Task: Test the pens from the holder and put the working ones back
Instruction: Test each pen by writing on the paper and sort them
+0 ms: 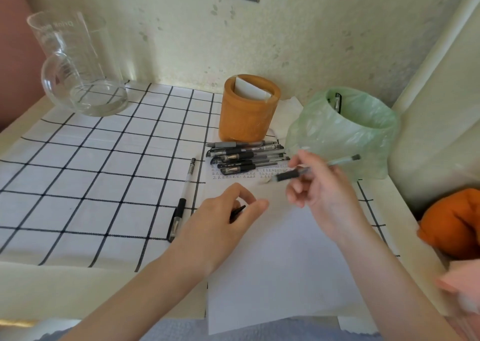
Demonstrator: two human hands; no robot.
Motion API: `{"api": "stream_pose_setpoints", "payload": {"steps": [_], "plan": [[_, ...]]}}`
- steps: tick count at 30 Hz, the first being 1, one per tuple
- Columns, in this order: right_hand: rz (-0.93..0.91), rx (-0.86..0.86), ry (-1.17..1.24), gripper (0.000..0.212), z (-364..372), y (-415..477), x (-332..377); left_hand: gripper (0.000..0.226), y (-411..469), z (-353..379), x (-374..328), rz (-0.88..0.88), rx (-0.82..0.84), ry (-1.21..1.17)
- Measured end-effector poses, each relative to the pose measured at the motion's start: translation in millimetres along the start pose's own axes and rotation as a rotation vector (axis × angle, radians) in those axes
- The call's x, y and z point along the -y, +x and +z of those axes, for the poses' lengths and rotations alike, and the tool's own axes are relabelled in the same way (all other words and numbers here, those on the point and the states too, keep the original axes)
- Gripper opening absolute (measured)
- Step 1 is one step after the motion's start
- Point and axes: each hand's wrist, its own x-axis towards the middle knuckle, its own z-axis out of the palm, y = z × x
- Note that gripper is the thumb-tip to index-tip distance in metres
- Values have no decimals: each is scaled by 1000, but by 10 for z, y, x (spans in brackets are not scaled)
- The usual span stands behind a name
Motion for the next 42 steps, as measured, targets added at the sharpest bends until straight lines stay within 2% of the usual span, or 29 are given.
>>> {"api": "stream_pose_setpoints", "payload": {"steps": [2, 4, 7, 11, 17, 23, 28, 36, 42], "plan": [[-6, -49, -18, 34, -141, 60, 64, 18, 7, -6, 46, 29, 5, 168], [-4, -96, -63, 33, -210, 119, 56, 17, 15, -2, 97, 84, 20, 317], [-51, -246, -193, 26, -224, 242, -77, 34, 26, 9, 150, 110, 87, 414], [-128, -379, -268, 36, -277, 416, -260, 58, 49, 30, 200, 162, 138, 511], [-144, -401, -148, 30, -337, 514, -349, 61, 73, 32, 231, 156, 139, 512], [-268, -488, -303, 45, -376, 575, -482, 62, 74, 34, 240, 157, 132, 518], [-277, -518, -339, 40, -401, 615, -531, 62, 81, 42, 246, 155, 131, 522], [-280, -469, -385, 36, -398, 623, -550, 61, 89, 43, 246, 153, 128, 533], [-309, -463, -427, 43, -392, 621, -552, 60, 87, 43, 249, 157, 125, 535]]}}
